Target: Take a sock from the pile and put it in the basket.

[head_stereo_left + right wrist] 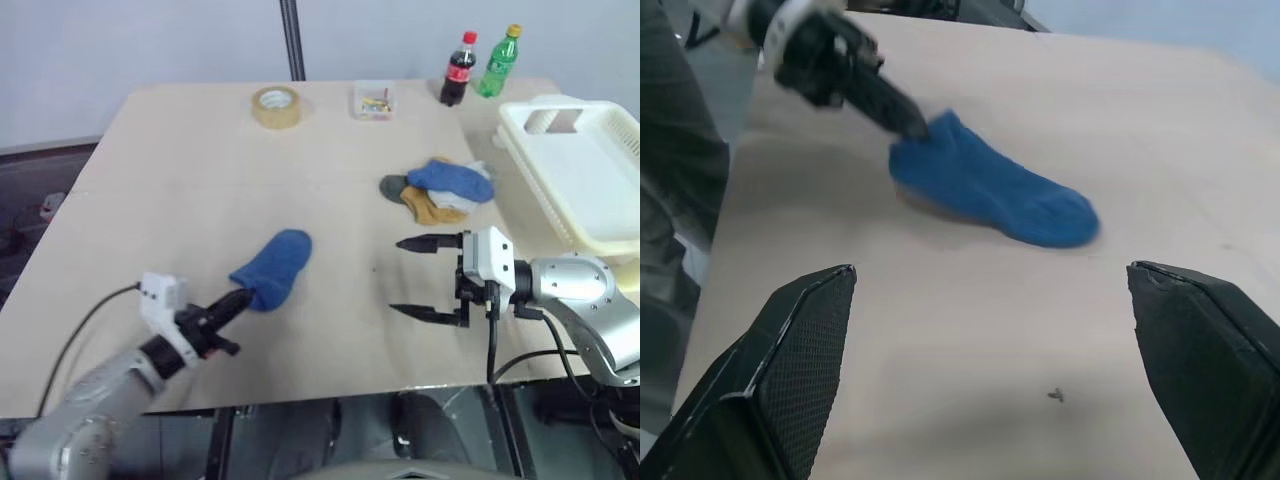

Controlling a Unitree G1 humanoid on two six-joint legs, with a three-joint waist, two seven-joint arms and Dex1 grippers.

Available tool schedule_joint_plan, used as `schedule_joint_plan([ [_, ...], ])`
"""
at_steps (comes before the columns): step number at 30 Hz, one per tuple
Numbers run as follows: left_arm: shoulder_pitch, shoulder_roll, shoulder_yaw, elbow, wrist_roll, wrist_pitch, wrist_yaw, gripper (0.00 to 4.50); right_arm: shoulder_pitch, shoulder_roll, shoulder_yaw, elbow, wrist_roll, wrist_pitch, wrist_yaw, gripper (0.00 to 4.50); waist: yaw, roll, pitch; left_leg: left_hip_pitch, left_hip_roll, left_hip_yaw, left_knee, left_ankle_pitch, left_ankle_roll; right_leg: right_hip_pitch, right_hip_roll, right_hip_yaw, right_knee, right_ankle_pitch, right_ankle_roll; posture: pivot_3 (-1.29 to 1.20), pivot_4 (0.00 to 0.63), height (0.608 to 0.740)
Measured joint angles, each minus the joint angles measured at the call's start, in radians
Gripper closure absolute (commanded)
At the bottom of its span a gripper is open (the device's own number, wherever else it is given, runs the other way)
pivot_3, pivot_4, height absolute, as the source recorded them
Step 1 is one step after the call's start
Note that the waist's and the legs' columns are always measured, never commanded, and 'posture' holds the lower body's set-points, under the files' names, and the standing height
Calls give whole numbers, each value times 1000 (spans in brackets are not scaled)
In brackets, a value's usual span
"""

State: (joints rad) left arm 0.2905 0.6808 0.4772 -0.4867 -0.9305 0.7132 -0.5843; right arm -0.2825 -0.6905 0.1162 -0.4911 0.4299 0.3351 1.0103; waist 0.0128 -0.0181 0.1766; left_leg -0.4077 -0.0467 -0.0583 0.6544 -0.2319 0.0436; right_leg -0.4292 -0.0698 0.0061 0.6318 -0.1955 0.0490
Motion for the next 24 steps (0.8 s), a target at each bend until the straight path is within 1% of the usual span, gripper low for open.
schedule_joint_plan([
  [2, -6, 62, 45, 34, -17, 5, -74, 4431, 12, 10, 1, 1, -13, -21, -7, 0, 0, 0, 0, 0, 0, 0, 0, 0, 0, 0, 0, 0, 0, 0, 0, 0, 150, 740],
  [3, -4, 156, 87, 90, -20, 18, -182, 4431, 19, 31, 3, 6, -34, -49, -18, 0, 0, -1, 0, -1, -1, 0, 0, 0, 0, 0, 0, 0, -1, 0, 0, 0, 150, 740],
  [5, -5, 183, 111, 116, -17, 21, -220, 4431, 20, 36, 6, 10, -41, -64, -21, 0, -1, 0, 0, -1, -1, 1, 0, 0, 0, 0, 0, 0, -1, 0, 0, 0, 150, 740],
  [6, -7, 254, 126, 156, 2, 26, -262, 4431, 20, 52, 7, 22, -54, -77, -32, 0, -1, -3, 1, -1, 0, -1, 0, 0, 0, 0, 1, -1, -1, 0, 0, 0, 150, 740],
  [7, -13, 296, 147, 179, 19, 28, -278, 4431, 20, 58, 8, 26, -61, -81, -37, 0, 0, -3, 1, -2, 0, -1, -1, 0, 0, -1, 2, -2, -2, 0, 0, 0, 150, 740],
  [9, -71, 400, 203, 239, 32, 68, -302, 4431, 24, 66, 11, 36, -73, -95, -45, 0, 3, -2, 1, -2, 0, -2, 0, 0, 0, -2, 2, -3, -1, 0, 0, 0, 150, 740],
  [10, -136, 490, 232, 275, 6, 131, -321, 4431, 24, 73, 13, 38, -78, -102, -52, 0, 4, -3, 1, -3, 0, -4, 0, 0, -1, -2, 2, -5, -2, 0, 0, 0, 150, 740],
  [11, -163, 526, 243, 283, -2, 153, -333, 4431, 25, 75, 13, 38, -78, -106, -55, 0, 3, -3, 1, -3, -1, -3, 0, 0, -1, -2, 1, -5, -2, 0, 1, 0, 150, 740],
  [12, -222, 613, 223, 283, -23, 202, -367, 4431, 28, 75, 12, 38, -85, -109, -61, 0, 1, -2, 1, -3, -2, -3, 0, 0, 0, -1, 1, -4, -2, 0, 1, 0, 150, 740],
  [13, -240, 629, 214, 278, -31, 212, -374, 4431, 29, 76, 12, 37, -86, -110, -62, 0, -1, -2, 1, -3, -2, -2, -1, 0, 0, -1, 1, -4, -4, 0, 1, 0, 150, 740],
  [14, -342, 663, 112, 270, -51, 252, -382, 4431, 48, 74, -1, 34, -90, -111, -74, 0, 1, 0, 1, -2, -3, -2, -1, 0, -1, -1, 0, -3, -4, 0, 1, 0, 150, 740],
  [15, -376, 671, 69, 256, -59, 266, -387, 4431, 53, 74, -1, 32, -92, -111, -79, 0, 2, 0, 1, -3, -3, -3, -2, 1, -1, -1, 0, -4, -4, 0, 1, 0, 150, 740],
  [16, -489, 653, -72, 215, -73, 305, -393, 4431, 73, 72, -9, 23, -95, -110, -91, 0, 3, 1, 2, -3, -3, -3, -2, 3, -4, -1, 0, -4, -4, 2, 4, 0, 150, 740],
  [17, -590, 570, -209, 176, -48, 313, -378, 4431, 93, 69, -17, 8, -99, -106, -106, 0, 4, 4, 1, -3, -3, -3, -2, 3, -5, 0, 0, -3, -4, 3, 5, 0, 150, 740],
  [18, -635, 507, -298, 162, -22, 314, -363, 4431, 105, 68, -22, -6, -99, -102, -115, 0, 4, 6, 0, -3, -4, -1, -2, 3, -5, -1, 0, -2, -3, 3, 5, 0, 150, 740],
  [19, -674, 435, -392, 158, 9, 320, -340, 4431, 117, 65, -28, -20, -99, -96, -125, 0, 2, 5, 1, -4, -3, -2, -1, 3, -5, -1, 0, -2, -2, 3, 5, 0, 150, 740],
  [20, -722, 339, -493, 173, 48, 335, -307, 4431, 133, 58, -42, -41, -99, -87, -137, 0, 2, 4, 1, -5, -3, -2, 0, 3, -5, -3, 1, -2, 0, 3, 4, 0, 150, 740],
  [21, -755, 272, -561, 193, 77, 345, -285, 4431, 143, 52, -53, -55, -99, -74, -149, 0, 0, 1, 2, -5, -3, -1, 1, 3, -5, -4, 1, -1, 2, 3, 4, 0, 150, 740],
  [22, -796, 192, -640, 226, 115, 353, -261, 4169, 155, 44, -67, -74, -97, -54, -165, 0, -5, -3, 2, -5, -3, 0, 1, 3, -5, -4, 1, 0, 3, 3, 4, 0, 150, 740],
  [23, -829, 129, -683, 257, 140, 362, -244, 3870, 167, 40, -80, -91, -93, -35, -176, 0, -7, -3, 2, -5, -2, -1, 1, 3, -4, -4, 2, 0, 3, 3, 4, 0, 150, 740],
  [24, -853, 96, -706, 272, 160, 366, -237, 3559, 175, 38, -87, -103, -91, -23, -186, 0, -9, -3, 2, -4, -2, -1, 1, 2, -3, -4, 2, 1, 3, 3, 4, 0, 150, 740],
])
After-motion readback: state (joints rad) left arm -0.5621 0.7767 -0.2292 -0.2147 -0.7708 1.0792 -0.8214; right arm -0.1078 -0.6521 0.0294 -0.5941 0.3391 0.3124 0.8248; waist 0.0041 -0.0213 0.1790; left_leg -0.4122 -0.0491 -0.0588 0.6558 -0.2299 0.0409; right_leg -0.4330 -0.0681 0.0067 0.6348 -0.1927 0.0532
